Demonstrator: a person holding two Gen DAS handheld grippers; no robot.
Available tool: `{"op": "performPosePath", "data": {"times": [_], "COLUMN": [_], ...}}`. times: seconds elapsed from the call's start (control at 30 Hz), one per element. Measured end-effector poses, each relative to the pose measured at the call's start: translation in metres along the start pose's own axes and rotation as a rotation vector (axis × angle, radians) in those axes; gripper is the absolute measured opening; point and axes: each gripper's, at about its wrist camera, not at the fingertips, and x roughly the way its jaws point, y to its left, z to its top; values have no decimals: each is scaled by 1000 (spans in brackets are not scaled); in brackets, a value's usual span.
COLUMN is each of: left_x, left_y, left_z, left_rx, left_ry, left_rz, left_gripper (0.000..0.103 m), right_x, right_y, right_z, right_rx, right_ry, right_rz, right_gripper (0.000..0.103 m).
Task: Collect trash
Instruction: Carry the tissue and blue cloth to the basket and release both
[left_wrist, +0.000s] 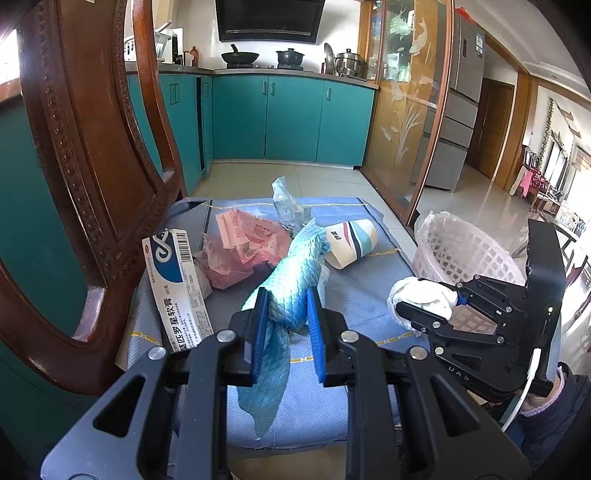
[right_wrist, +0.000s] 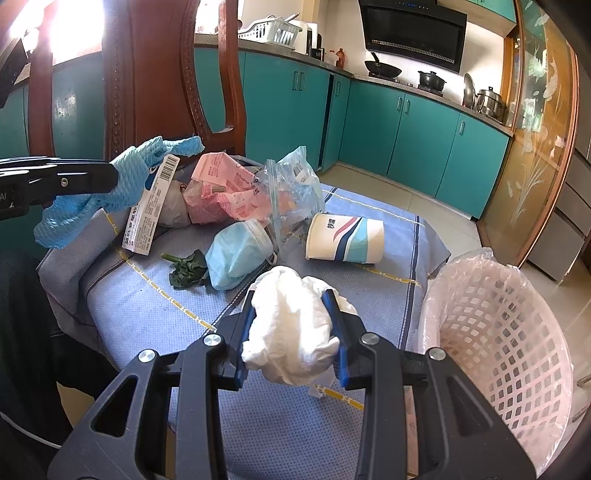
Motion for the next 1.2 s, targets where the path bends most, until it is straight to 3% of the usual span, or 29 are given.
{"op": "performPosePath", "data": {"times": [0.17, 0.27, 0.43, 0.57, 0.7, 0.8, 0.9, 1.0, 1.07, 1.13, 1.2], "left_x": [-1, -1, 9, 26, 60, 84, 100, 112, 115, 111, 107], "left_y": [-1, -5, -33, -74, -131, -170, -200, -212, -209, -199, -184], "left_z": [1, 5, 23, 40, 56, 59, 57, 56, 56, 55, 55], "left_rx": [-8, -6, 21, 70, 139, 194, 245, 255, 241, 221, 213], "left_ry": [-7, -13, -27, -24, 31, 75, 101, 105, 107, 89, 74], "left_rz": [-7, -30, -150, -298, -450, -492, -509, -500, -483, -458, -407], "left_gripper": [22, 22, 22, 22, 22, 22, 23, 30, 52, 62, 63], "right_x": [-13, -37, -76, -95, -96, -91, -87, -85, -82, -81, -80], "right_y": [-11, -34, -90, -140, -164, -170, -176, -185, -185, -180, -176], "right_z": [4, 5, -11, -36, -55, -62, -67, -71, -71, -70, -66], "right_rx": [33, 94, 264, 428, 503, 514, 535, 561, 559, 546, 522], "right_ry": [-59, -143, -225, -208, -143, -101, -74, -51, -38, -39, -43], "right_rz": [-36, -94, -203, -312, -386, -410, -425, -429, -431, -438, -435], "right_gripper": [35, 35, 35, 35, 35, 36, 39, 49, 58, 65, 67]}}
